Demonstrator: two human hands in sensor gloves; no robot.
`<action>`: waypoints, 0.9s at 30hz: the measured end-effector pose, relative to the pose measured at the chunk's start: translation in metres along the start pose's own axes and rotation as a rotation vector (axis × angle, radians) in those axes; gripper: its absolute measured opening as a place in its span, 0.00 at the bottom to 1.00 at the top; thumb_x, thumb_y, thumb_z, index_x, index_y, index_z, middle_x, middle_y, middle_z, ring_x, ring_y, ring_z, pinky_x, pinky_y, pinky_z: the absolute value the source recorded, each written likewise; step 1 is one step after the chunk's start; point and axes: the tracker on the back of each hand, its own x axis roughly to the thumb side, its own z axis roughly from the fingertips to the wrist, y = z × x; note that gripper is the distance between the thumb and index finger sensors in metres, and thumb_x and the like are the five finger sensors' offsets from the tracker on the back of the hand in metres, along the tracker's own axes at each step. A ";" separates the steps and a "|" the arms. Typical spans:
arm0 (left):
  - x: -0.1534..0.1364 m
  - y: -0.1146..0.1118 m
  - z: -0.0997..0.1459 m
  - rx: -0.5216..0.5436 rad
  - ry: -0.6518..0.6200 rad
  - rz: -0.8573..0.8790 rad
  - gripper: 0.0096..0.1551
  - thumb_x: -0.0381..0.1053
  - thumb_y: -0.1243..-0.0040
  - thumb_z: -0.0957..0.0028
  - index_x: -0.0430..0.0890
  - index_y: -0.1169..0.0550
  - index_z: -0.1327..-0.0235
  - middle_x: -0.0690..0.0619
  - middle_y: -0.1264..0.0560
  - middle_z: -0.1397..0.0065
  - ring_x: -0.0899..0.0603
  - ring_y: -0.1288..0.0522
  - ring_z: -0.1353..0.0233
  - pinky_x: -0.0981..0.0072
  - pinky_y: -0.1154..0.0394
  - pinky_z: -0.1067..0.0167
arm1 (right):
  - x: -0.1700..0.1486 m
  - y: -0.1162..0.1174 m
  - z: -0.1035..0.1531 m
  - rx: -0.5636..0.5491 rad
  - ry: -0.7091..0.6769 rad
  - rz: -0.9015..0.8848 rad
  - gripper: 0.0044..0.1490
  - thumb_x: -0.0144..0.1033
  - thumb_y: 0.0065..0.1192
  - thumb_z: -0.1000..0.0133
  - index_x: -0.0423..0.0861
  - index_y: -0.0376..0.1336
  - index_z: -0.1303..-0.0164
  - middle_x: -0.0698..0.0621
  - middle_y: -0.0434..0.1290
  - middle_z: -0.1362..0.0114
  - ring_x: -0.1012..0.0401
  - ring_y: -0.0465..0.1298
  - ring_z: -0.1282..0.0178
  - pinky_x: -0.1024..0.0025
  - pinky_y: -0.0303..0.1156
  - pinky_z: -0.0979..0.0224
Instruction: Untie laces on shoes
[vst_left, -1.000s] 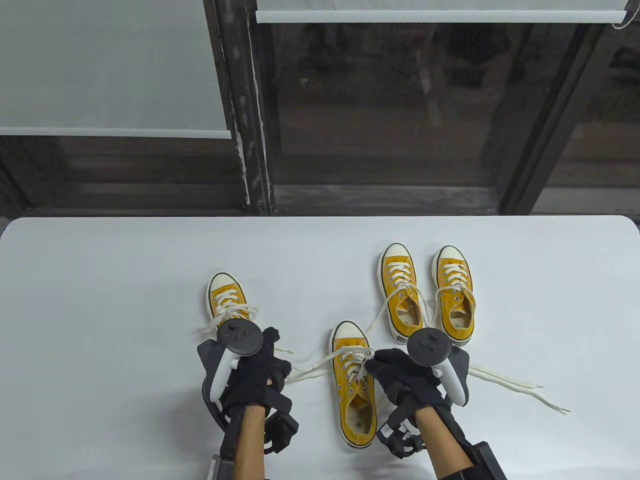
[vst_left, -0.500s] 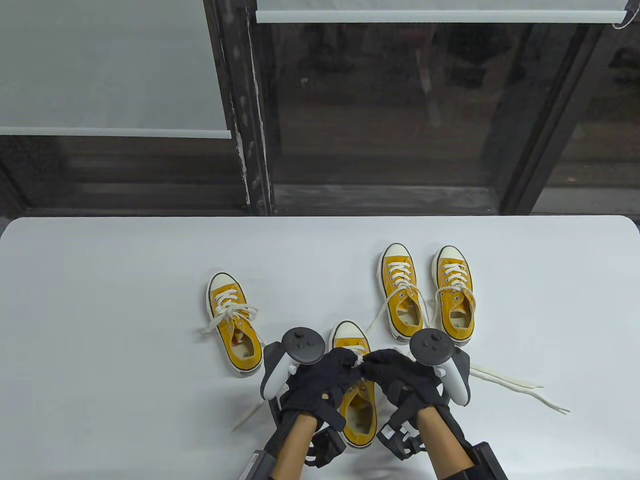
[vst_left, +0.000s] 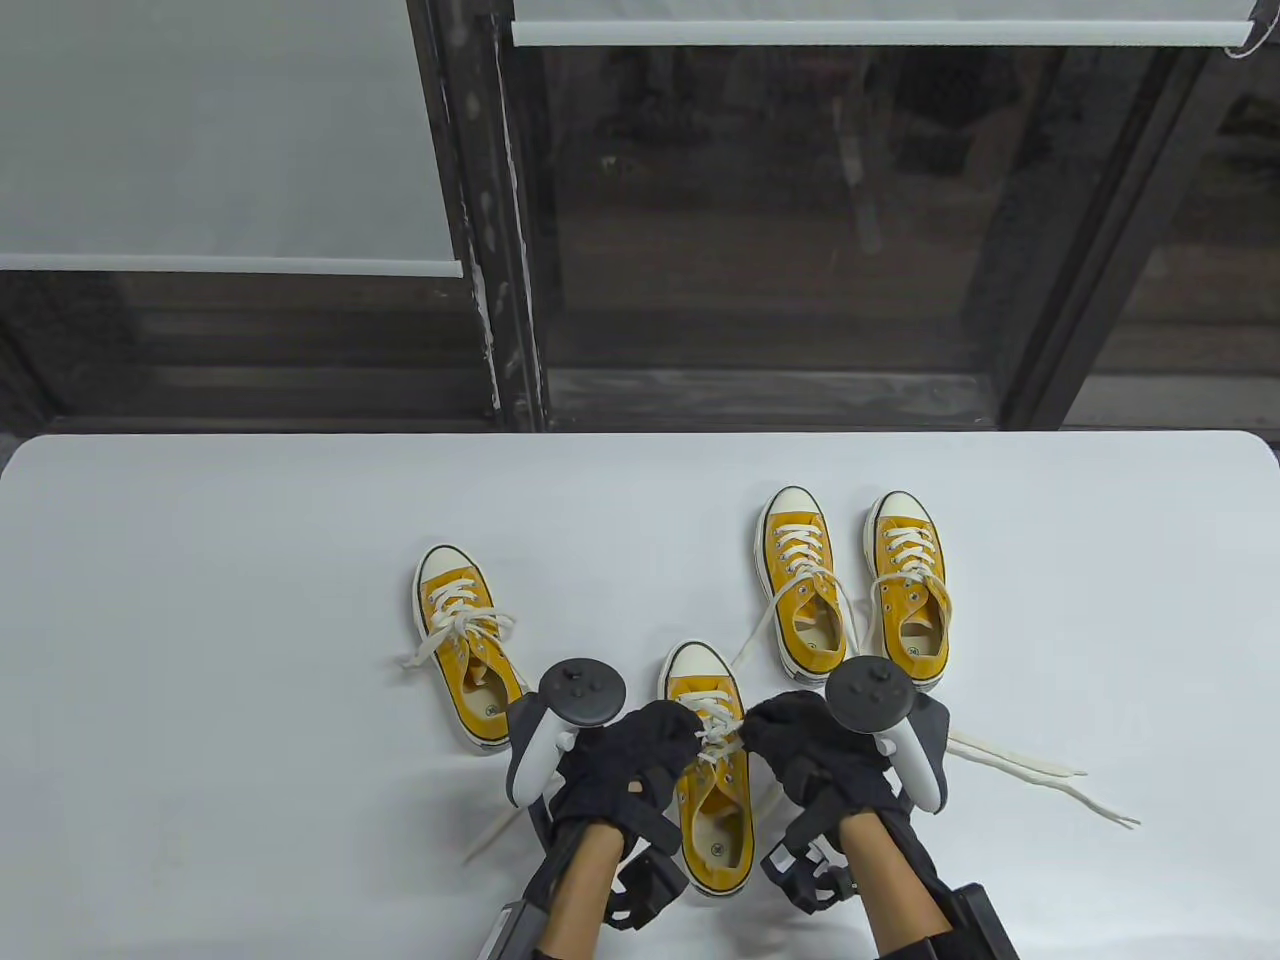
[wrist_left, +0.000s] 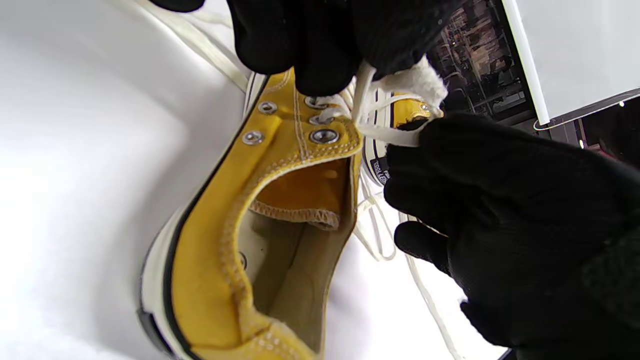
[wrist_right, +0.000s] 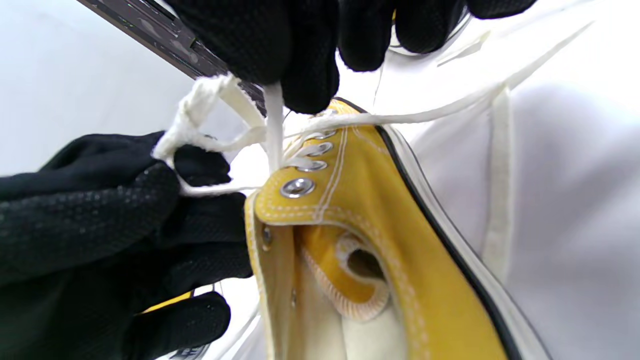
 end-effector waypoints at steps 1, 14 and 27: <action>0.001 0.000 0.001 0.009 0.001 -0.023 0.20 0.51 0.45 0.34 0.58 0.28 0.29 0.55 0.27 0.25 0.45 0.34 0.20 0.32 0.48 0.21 | 0.000 0.000 -0.001 0.036 -0.007 -0.018 0.24 0.42 0.58 0.33 0.44 0.66 0.30 0.40 0.55 0.18 0.36 0.52 0.17 0.34 0.50 0.22; -0.002 0.001 0.000 0.005 0.024 -0.022 0.19 0.49 0.44 0.35 0.57 0.26 0.31 0.53 0.27 0.25 0.42 0.34 0.21 0.32 0.47 0.22 | -0.003 0.008 -0.005 0.167 -0.036 -0.133 0.22 0.46 0.55 0.31 0.54 0.63 0.28 0.46 0.50 0.15 0.41 0.44 0.13 0.35 0.44 0.19; 0.002 -0.001 -0.001 0.000 0.000 0.007 0.20 0.53 0.42 0.33 0.57 0.27 0.29 0.57 0.26 0.28 0.47 0.35 0.18 0.32 0.49 0.20 | 0.003 0.004 -0.001 0.124 -0.053 -0.068 0.22 0.45 0.58 0.33 0.48 0.67 0.32 0.44 0.54 0.17 0.38 0.47 0.15 0.34 0.46 0.21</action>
